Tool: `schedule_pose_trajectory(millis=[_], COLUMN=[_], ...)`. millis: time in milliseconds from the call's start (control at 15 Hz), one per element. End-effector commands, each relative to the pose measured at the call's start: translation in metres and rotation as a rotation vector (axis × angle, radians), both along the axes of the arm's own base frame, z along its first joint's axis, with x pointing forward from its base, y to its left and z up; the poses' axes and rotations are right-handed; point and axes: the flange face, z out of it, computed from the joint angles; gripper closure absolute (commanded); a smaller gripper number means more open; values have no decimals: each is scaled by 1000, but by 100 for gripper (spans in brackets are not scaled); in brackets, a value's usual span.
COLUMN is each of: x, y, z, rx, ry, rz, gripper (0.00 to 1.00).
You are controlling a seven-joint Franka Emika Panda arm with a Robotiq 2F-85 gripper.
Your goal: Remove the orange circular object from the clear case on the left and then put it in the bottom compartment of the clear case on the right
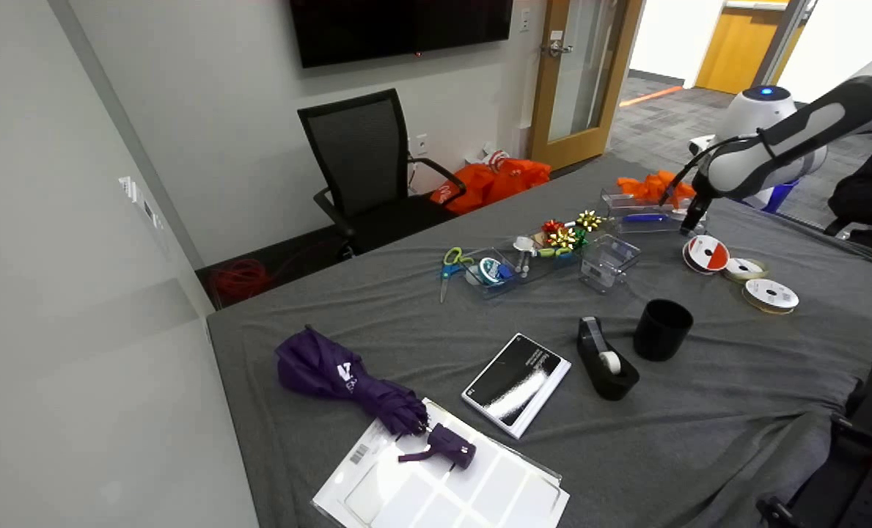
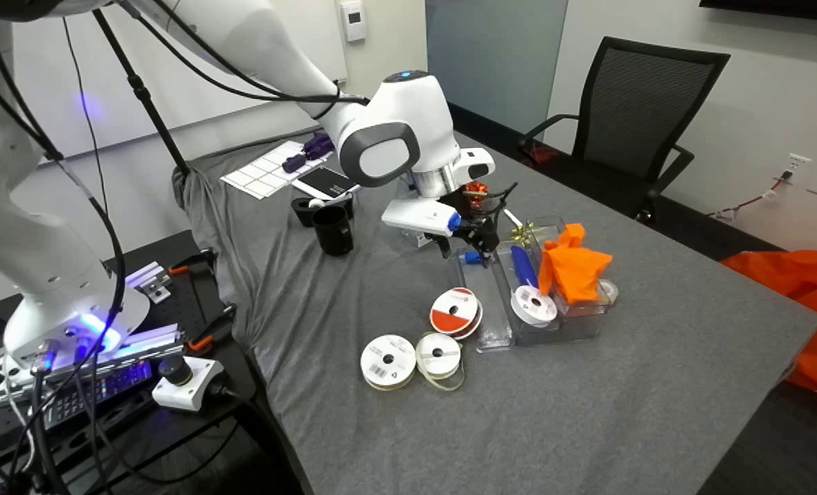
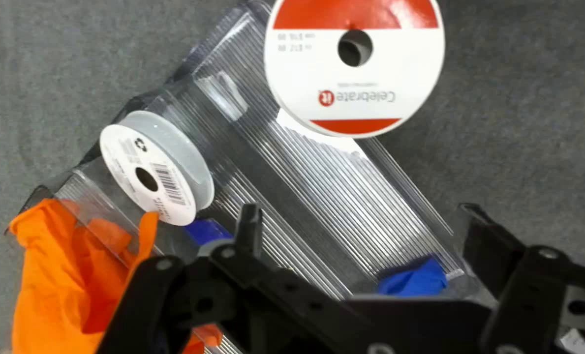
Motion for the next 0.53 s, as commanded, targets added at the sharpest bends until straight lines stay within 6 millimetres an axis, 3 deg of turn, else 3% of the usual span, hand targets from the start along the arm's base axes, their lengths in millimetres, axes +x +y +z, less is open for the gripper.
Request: schedule_pose_trajectory(millis=[0,467], x=[-14,-16], y=[-4,-8], z=[11,31], rx=[159,308], ry=[-66,-191], rz=[-107,-396], gripper=[0,0])
